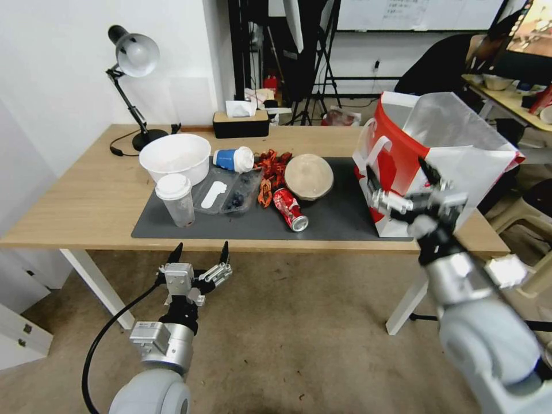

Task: Pick up the trash from the table and place it into the takeout bag.

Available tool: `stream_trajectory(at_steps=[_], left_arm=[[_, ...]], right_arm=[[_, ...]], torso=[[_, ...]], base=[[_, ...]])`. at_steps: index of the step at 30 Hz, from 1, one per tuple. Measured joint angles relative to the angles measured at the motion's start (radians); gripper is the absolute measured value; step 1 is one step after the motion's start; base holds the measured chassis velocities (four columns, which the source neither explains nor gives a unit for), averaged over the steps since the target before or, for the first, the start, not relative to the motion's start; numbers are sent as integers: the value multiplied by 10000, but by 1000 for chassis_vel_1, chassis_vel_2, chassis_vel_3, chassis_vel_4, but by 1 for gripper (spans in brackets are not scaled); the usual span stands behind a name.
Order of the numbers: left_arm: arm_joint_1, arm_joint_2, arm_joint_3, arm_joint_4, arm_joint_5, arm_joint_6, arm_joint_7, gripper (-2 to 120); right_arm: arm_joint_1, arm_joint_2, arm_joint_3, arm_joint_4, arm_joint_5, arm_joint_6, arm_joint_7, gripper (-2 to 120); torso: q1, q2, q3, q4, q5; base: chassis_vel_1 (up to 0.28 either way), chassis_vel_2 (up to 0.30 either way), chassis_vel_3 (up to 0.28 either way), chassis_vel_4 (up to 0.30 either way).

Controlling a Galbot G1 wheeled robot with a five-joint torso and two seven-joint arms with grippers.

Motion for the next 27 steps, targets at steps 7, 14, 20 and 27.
stream_trajectory(at_steps=[7, 14, 20, 27], left_arm=[[-32, 12, 2, 89, 0, -94, -3, 100], [-37, 37, -2, 127, 0, -132, -10, 100], [-20, 64, -11, 169, 0, -207, -18, 100], [-1, 87, -19, 172, 2, -253, -23, 100]], right_arm=[[-1345, 478, -284, -1161, -733, 1226, 467, 100], [-1771, 701, -611, -1722, -1046, 1679, 692, 100], [-1642, 753, -808, -1785, -1038, 1676, 806, 100], [-634, 406, -1237, -1349, -437, 917, 859, 100]], torso=[[0, -1, 1, 2, 2], [1, -2, 1, 2, 1], [3, -2, 1, 3, 2], [3, -3, 2, 4, 0]], base=[[0, 0, 0, 0], [0, 0, 0, 0], [0, 0, 0, 0], [0, 0, 0, 0]])
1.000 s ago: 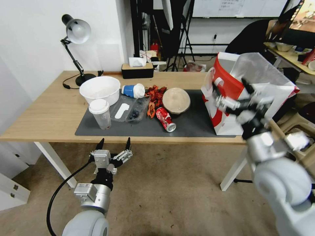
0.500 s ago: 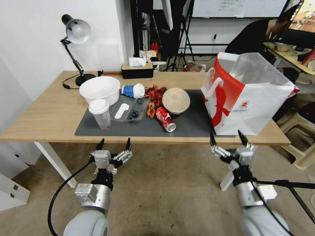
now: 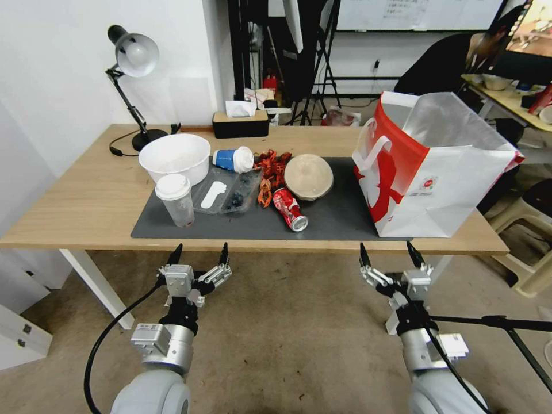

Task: Pick up the trash from the table and place it into the takeout bag.

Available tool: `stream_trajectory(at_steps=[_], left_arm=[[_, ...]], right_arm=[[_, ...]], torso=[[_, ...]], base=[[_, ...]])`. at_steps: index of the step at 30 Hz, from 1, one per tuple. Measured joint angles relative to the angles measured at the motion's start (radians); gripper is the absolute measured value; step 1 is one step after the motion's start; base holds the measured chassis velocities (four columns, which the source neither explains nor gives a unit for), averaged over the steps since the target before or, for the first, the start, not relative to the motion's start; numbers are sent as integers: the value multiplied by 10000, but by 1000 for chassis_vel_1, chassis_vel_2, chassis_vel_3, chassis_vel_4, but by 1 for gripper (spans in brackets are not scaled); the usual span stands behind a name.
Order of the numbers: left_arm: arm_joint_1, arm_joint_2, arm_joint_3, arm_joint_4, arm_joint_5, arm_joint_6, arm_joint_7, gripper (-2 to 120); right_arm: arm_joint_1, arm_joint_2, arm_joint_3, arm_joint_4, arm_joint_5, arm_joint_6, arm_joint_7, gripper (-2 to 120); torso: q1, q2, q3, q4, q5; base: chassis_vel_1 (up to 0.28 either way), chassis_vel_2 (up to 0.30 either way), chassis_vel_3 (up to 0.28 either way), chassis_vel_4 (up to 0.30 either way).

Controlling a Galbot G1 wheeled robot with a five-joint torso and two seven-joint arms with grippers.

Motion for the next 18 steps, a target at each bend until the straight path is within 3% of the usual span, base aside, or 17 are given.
stream_trajectory(at_steps=[9, 12, 18], left_arm=[[56, -26, 2, -41, 34, -19, 1, 100], [60, -69, -7, -44, 63, -29, 2, 100], [64, -141, -22, -30, 99, -73, 0, 100]], right_arm=[[1927, -862, -852, -228, 2194, -1320, -495, 100], [2996, -1286, -1497, -601, 3341, -2037, -715, 100], [4498, -1556, -2490, -1196, 4331, -2953, -587, 100]], torso=[[0, 0, 2, -2, 0], [0, 0, 2, 0, 1], [1, 0, 2, 0, 0]], base=[[0, 0, 0, 0], [0, 0, 0, 0], [0, 0, 0, 0]])
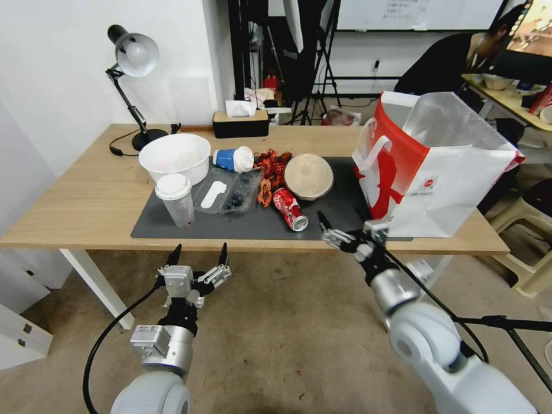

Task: Pick up the trash from the table and place it into the takeout bag.

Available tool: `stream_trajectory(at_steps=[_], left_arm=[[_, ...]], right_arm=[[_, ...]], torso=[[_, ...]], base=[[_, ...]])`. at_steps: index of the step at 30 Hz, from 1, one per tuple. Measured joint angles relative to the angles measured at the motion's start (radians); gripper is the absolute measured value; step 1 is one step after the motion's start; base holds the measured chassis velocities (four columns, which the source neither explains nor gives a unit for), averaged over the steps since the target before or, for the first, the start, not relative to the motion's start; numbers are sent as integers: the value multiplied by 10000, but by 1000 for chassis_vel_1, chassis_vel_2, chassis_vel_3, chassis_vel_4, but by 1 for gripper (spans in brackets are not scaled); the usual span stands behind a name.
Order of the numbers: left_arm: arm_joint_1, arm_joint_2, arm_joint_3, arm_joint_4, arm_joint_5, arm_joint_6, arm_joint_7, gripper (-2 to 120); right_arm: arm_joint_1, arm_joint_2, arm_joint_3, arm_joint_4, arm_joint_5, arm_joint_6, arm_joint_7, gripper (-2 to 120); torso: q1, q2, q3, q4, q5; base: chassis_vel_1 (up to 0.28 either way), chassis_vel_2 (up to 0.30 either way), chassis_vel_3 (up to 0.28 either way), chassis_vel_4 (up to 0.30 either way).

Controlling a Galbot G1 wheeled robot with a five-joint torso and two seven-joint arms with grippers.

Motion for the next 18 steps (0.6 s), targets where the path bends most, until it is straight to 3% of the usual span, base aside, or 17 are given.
stream_trajectory(at_steps=[7, 18], left_arm=[[13, -61, -115, 44, 9, -79, -28, 100], [46, -113, -157, 58, 40, -161, -123, 100]], right_arm=[[1311, 230, -1085, -720, 386, -1318, 835, 100], [2212, 734, -1956, -1266, 633, -2405, 1848, 100]], torso=[[0, 0, -1, -2, 0], [0, 0, -2, -2, 0]], base=[[0, 0, 0, 0], [0, 0, 0, 0]])
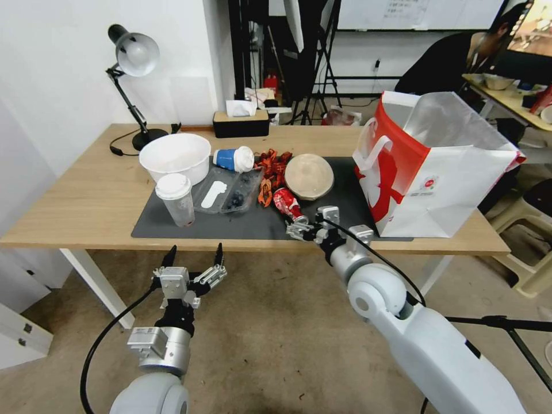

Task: Pick up the trash from the table and place it into the takeout bag.

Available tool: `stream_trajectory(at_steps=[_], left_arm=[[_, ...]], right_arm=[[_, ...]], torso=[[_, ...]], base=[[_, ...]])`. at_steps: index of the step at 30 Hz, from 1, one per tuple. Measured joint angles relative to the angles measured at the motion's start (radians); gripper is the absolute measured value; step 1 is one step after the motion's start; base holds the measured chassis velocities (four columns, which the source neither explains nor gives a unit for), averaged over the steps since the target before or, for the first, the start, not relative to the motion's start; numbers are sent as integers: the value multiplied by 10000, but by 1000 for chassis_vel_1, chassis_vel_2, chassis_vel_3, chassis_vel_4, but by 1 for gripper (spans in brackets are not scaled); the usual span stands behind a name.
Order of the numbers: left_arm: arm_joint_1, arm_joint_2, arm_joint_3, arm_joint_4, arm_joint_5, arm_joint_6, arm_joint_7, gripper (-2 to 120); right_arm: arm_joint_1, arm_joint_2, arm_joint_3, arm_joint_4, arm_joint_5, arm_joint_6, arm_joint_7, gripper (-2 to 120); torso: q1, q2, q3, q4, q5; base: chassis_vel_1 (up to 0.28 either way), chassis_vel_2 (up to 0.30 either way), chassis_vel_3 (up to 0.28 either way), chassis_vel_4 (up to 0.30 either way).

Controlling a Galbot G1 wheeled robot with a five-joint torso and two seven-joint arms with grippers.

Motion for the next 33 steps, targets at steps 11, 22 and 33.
stream_trajectory(at_steps=[11, 22, 33], left_arm=[[6, -7, 5, 47, 28, -60, -22, 100], [-36, 6, 29, 111, 38, -68, -29, 100], [-34, 10, 37, 122, 125, -104, -29, 100]], right_arm=[[117, 258, -176, -323, 9, -24, 140, 66], [29, 235, -115, -59, 210, -293, 414, 51], [-594, -139, 259, 925, 265, 589, -1400, 51]], torso=[[0, 0, 0, 1, 0], [0, 0, 0, 1, 2], [-1, 0, -2, 0, 2]], base=[[0, 0, 0, 0], [0, 0, 0, 0], [0, 0, 0, 0]])
